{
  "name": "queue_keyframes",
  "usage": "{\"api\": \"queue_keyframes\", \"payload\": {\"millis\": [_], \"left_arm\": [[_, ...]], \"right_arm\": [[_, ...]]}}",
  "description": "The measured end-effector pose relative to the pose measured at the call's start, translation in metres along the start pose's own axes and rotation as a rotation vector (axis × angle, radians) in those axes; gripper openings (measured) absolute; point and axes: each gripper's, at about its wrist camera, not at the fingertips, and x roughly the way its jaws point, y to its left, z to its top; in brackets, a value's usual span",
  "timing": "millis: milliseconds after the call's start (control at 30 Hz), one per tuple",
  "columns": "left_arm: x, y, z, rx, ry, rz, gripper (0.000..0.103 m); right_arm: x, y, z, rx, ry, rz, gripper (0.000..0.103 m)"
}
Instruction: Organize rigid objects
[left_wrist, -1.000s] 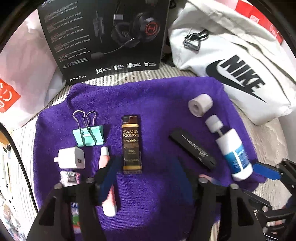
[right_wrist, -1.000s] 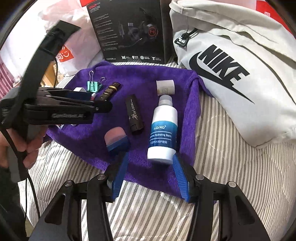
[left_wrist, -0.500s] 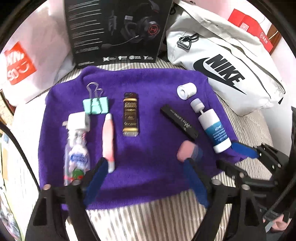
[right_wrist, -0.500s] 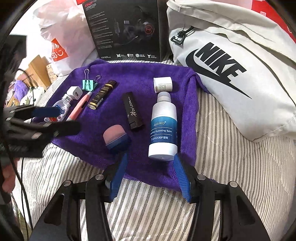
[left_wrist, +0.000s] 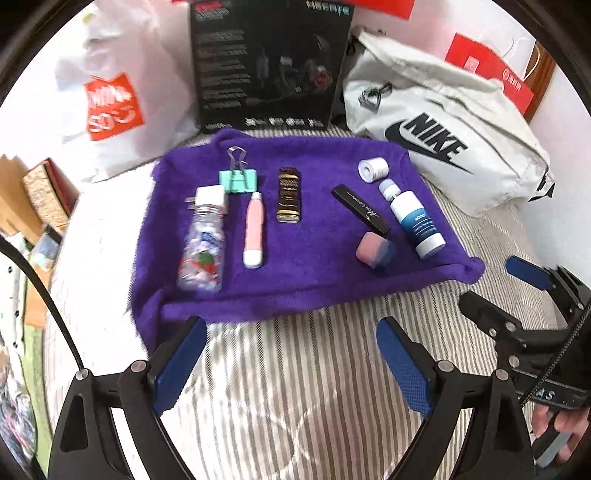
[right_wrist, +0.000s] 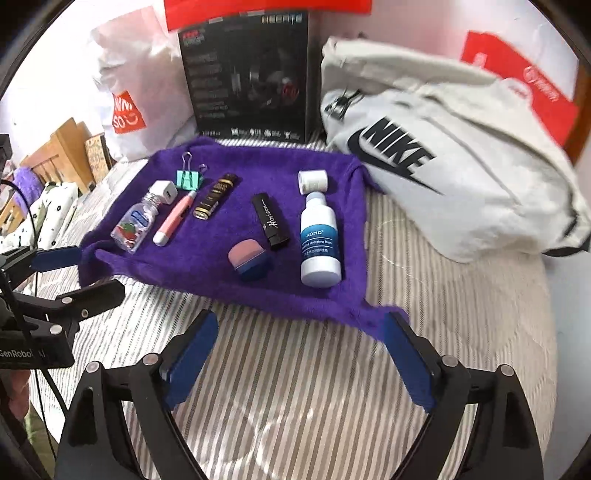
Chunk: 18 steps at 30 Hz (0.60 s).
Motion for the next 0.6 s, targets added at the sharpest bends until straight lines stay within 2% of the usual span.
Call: {"api": "queue_keyframes", "payload": {"millis": [100, 167, 233, 433, 600], "left_arm": [[-0.021, 0.000, -0.011, -0.004, -0.039, 0.040, 0.096], [-0.034, 0.001, -0.018, -0.002, -0.071, 0.060, 0.096], [-0.047, 0.003, -0.024, -0.010, -0.096, 0.067, 0.096], [-0.082, 0.006, -0.047, -0.024, -0.167, 0.076, 0.096], [-0.094, 0.001, -0.060, 0.005, -0.171, 0.098, 0.096]], "right_arm": [[-0.016, 0.005, -0.010, 0.022, 0.001, -0.006, 0.091], [-0.025, 0.008, -0.016, 0.033, -0.001, -0.030, 0.099], [-0.035, 0.011, -0.022, 0.042, -0.018, -0.067, 0.103], [-0.060, 0.011, -0.039, 0.107, -0.033, -0.048, 0.103], [-0.074, 0.017, -0.050, 0.098, -0.024, -0.059, 0.103]]}}
